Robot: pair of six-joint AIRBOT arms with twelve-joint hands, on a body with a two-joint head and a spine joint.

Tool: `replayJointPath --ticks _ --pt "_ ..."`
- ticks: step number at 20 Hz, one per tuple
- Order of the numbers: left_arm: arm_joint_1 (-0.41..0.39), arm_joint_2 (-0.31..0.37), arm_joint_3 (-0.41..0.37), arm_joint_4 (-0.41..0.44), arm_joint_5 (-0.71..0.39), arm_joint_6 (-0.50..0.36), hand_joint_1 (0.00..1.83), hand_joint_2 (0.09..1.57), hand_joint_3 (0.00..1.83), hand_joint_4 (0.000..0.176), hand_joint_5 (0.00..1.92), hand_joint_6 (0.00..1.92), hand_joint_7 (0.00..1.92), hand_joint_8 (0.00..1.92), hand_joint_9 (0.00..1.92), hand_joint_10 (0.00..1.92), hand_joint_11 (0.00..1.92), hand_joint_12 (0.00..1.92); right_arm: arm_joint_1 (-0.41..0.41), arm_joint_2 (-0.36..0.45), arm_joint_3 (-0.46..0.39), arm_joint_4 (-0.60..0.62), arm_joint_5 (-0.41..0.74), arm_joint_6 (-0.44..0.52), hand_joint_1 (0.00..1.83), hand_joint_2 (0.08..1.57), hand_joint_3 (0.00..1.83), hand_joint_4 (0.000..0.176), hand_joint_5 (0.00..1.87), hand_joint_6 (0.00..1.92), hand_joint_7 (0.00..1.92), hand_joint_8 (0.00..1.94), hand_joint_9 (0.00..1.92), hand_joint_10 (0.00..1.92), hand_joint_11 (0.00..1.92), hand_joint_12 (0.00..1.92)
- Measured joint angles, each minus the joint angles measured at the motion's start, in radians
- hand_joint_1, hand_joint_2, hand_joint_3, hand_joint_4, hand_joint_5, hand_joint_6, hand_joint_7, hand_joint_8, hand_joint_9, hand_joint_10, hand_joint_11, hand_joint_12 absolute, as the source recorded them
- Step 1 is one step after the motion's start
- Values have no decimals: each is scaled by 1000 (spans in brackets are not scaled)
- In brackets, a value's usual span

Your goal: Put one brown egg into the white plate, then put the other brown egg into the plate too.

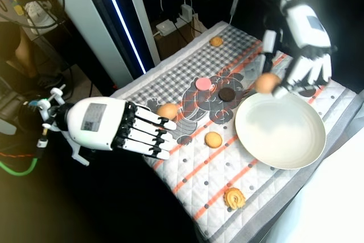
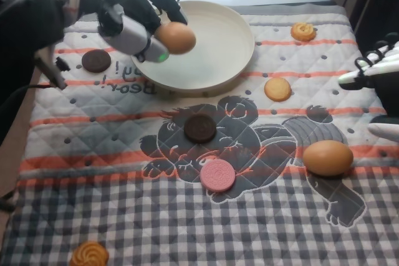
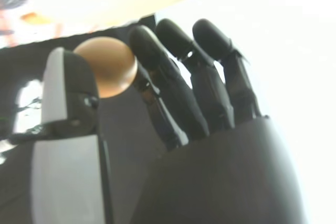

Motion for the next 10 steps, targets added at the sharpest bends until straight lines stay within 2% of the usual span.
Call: replayJointPath --ticks 1,2,3,4,6,7,8,10 --pt "0 -8 13 -21 5 0 754 974 0 86 625 20 801 0 531 502 102 1371 7 -3 1 -11 2 0 449 1214 0 75 575 0 647 0 616 0 570 133" --pt "-3 -11 18 -34 11 0 725 948 0 116 483 3 633 0 508 252 53 1231 14 -5 3 -27 1 0 350 1192 0 82 497 0 551 0 566 0 556 124" --pt "-4 -11 17 -37 12 0 725 916 0 153 313 0 423 0 433 87 14 1030 14 -10 6 -35 0 0 298 1179 0 89 436 0 495 0 536 0 548 120" --pt "-5 -8 8 -37 10 0 722 895 0 171 222 0 308 0 386 27 10 904 15 -14 6 -42 -1 0 265 1150 0 92 384 0 474 0 532 0 558 126" --pt "9 29 -56 -37 -19 0 712 886 0 176 170 0 201 1 320 2 0 761 15 -19 6 -65 -1 0 326 1056 0 69 354 0 490 4 549 6 564 137" --pt "26 58 -101 -22 -51 -13 711 884 0 176 132 2 144 2 268 0 0 671 15 -23 6 -69 -2 0 382 999 0 46 354 0 506 4 568 6 559 141" --pt "55 102 -159 35 -82 -73 696 889 1 176 110 1 120 1 242 0 0 618 15 -26 6 -74 -5 0 414 976 0 35 356 1 512 4 574 6 556 142" --pt "119 198 -264 161 -161 -249 676 875 0 176 70 1 84 1 201 1 0 563 15 -32 6 -85 -15 0 569 915 0 36 402 3 567 6 622 9 560 164"
